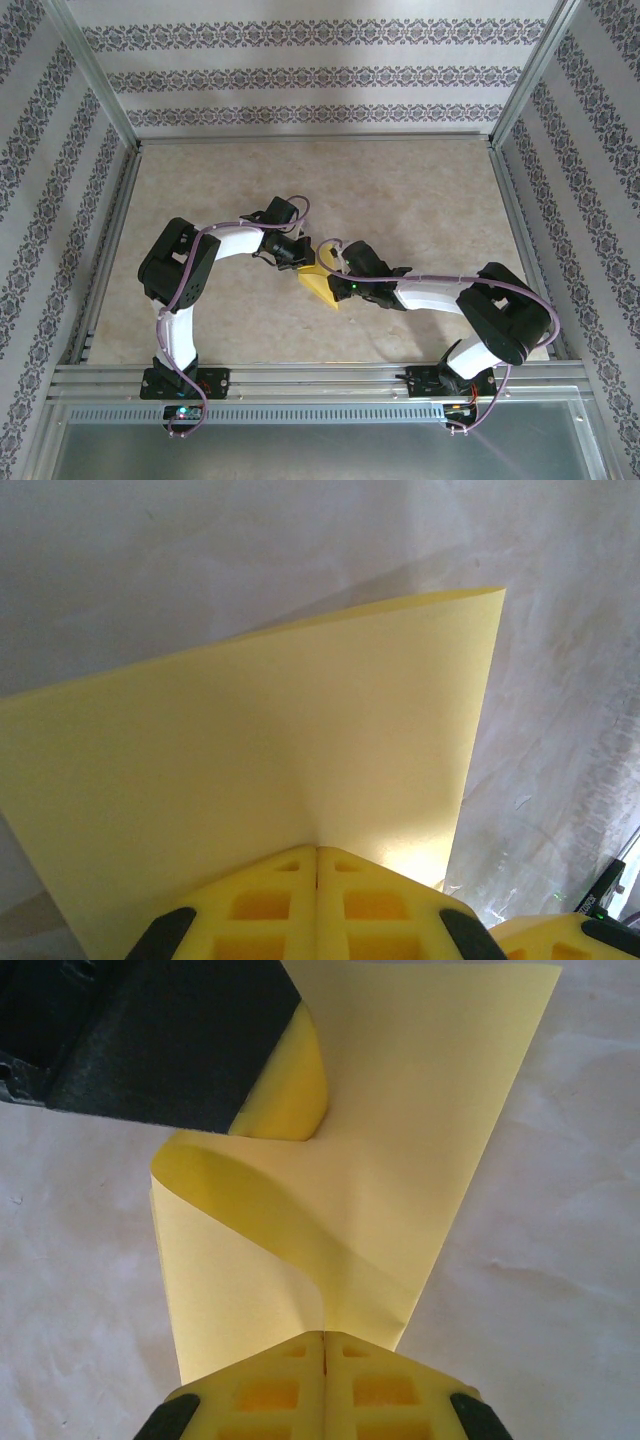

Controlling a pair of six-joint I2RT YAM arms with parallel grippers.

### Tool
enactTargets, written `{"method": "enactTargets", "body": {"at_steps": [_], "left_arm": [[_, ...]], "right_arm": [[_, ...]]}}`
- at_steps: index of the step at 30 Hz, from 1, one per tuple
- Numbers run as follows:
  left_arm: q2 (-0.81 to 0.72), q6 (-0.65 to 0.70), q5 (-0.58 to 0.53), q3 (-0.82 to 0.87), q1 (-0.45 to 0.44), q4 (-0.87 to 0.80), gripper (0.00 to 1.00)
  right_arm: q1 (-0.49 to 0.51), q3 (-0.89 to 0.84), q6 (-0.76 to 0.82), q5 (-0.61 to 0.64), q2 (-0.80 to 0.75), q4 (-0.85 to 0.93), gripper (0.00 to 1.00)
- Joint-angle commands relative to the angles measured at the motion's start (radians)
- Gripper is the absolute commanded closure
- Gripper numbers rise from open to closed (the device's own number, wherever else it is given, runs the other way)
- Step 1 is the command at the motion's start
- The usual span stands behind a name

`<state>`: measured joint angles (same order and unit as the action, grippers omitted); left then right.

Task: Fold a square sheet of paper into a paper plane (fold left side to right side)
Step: Third fold the triangle at the center of the table.

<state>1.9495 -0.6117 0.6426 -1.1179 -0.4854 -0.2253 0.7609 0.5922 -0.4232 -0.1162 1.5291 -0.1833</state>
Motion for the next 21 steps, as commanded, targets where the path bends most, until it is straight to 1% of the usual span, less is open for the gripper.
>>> {"method": "enactTargets", "body": {"at_steps": [1, 21], "left_arm": [[0.032, 0.018, -0.04, -0.005, -0.018, -0.057, 0.97], [0.029, 0.022, -0.041, -0.006, -0.02, -0.062, 0.97]], "right_arm": [[-0.005, 0.026, 0.02, 0.016, 0.017, 0.016, 1.0], [-0.006, 0.048, 0.02, -0.016, 0.071, 0.004, 1.0]]}}
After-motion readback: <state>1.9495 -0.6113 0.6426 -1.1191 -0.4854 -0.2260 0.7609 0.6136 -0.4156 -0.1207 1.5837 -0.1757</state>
